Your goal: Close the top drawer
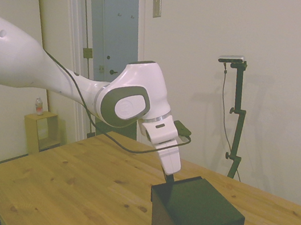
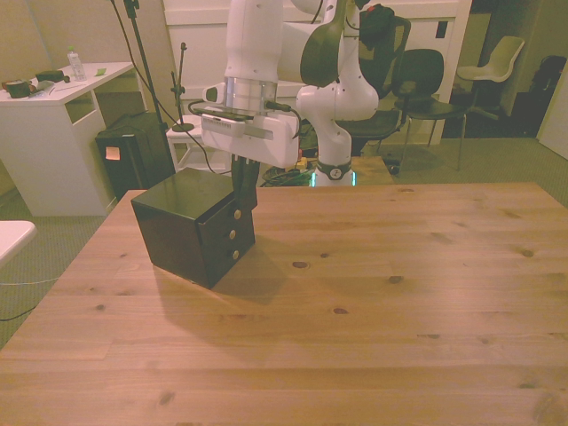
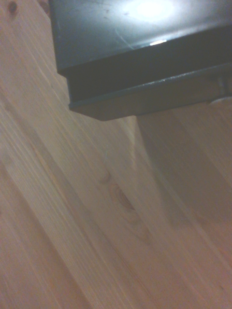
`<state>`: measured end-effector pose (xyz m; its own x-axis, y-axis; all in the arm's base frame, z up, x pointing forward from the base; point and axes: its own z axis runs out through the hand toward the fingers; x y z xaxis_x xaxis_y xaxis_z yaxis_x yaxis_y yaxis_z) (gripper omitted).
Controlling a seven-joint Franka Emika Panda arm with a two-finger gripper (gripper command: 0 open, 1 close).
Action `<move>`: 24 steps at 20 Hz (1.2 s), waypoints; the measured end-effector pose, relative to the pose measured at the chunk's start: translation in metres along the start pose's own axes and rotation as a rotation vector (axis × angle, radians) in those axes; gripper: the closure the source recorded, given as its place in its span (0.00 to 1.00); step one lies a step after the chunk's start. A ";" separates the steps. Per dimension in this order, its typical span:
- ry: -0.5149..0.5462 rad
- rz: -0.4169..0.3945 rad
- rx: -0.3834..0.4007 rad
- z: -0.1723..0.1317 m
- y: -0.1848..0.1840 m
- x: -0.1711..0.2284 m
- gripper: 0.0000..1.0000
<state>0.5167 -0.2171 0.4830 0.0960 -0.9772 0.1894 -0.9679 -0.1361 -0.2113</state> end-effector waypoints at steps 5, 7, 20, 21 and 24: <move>-0.020 0.005 -0.045 -0.002 0.002 0.002 1.00; -0.026 0.011 -0.063 -0.003 0.004 0.003 1.00; -0.041 0.081 -0.134 -0.006 0.010 0.007 1.00; -0.041 0.082 -0.134 -0.006 0.010 0.007 1.00; -0.040 0.083 -0.132 -0.004 0.009 0.007 1.00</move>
<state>0.5079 -0.2241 0.4863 0.0212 -0.9902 0.1381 -0.9948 -0.0347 -0.0961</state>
